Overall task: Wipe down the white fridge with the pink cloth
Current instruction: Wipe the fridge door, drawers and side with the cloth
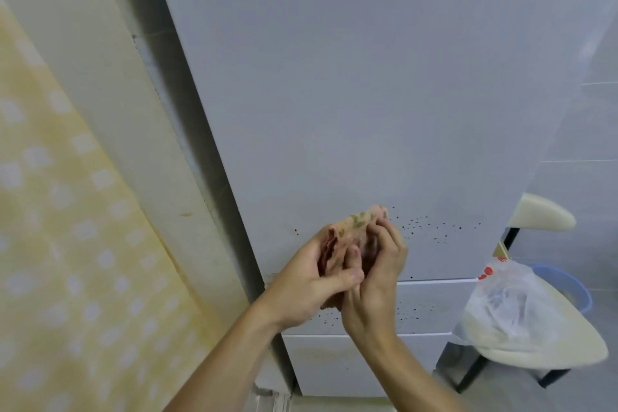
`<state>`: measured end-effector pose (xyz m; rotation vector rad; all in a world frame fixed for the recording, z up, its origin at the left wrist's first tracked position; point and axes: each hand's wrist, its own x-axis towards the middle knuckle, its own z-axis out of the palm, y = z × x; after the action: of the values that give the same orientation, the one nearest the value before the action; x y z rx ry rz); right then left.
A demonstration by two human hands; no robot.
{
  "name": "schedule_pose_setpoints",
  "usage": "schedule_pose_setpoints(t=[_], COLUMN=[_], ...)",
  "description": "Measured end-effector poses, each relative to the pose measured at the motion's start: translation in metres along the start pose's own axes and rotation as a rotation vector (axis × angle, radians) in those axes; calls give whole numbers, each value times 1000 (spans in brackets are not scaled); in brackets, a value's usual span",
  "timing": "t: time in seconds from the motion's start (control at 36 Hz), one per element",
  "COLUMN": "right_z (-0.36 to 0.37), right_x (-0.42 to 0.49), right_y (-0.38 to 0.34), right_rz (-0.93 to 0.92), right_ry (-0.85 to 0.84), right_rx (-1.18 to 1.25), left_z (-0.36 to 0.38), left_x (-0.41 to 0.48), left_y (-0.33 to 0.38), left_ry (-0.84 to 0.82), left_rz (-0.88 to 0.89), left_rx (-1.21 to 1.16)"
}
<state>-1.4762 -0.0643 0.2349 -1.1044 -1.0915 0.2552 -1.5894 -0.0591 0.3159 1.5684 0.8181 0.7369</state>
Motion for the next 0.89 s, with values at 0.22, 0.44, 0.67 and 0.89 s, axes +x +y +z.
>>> schedule_pose_setpoints(t=[0.22, 0.44, 0.67, 0.89], right_z=[7, 1, -18, -19], right_x=[-12, 0, 0, 12], right_y=[-8, -6, 1, -19], right_rz=[211, 391, 466, 544], right_ry=[-116, -123, -80, -14], right_rx=[82, 287, 355, 312], left_z=[4, 17, 45, 22], left_x=[0, 8, 14, 8], left_y=[7, 2, -15, -18], left_ry=[-37, -75, -34, 218], left_rz=[-195, -220, -281, -179], left_rx=[-153, -134, 110, 2])
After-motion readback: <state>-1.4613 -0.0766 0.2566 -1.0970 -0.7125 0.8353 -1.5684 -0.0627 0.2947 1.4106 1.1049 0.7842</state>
